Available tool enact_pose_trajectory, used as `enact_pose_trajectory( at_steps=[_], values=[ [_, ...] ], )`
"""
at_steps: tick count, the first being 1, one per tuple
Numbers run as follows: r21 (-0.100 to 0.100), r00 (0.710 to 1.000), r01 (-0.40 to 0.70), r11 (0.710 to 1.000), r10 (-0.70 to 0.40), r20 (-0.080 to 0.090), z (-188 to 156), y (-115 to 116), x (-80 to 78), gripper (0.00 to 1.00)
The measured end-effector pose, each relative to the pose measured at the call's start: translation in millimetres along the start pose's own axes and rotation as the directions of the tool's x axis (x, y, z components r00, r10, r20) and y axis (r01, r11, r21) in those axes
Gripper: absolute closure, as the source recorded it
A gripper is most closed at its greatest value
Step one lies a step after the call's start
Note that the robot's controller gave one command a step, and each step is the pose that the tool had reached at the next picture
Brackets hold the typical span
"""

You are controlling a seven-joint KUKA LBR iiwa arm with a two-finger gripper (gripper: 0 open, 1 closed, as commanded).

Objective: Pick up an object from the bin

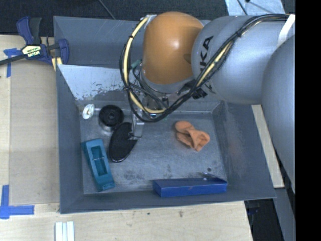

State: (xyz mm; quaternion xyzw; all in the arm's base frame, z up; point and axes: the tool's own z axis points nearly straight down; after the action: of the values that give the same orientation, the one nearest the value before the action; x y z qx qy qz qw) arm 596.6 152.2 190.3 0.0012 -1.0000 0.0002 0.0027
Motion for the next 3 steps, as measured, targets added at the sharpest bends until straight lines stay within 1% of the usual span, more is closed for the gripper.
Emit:
enact_pose_trajectory(
  at_steps=[1, 2, 3],
  values=[
    [-0.002, 1.000, -0.002, 1.000, 0.003, 0.009, -5, -1, -1.7, 0.00],
    [-0.001, 0.997, 0.071, 0.997, -0.071, 0.017, 16, 2, -3.8, 0.00],
    [0.001, 0.954, 0.301, 0.954, -0.301, 0.010, 80, 2, 4.2, 0.00]
  ],
)
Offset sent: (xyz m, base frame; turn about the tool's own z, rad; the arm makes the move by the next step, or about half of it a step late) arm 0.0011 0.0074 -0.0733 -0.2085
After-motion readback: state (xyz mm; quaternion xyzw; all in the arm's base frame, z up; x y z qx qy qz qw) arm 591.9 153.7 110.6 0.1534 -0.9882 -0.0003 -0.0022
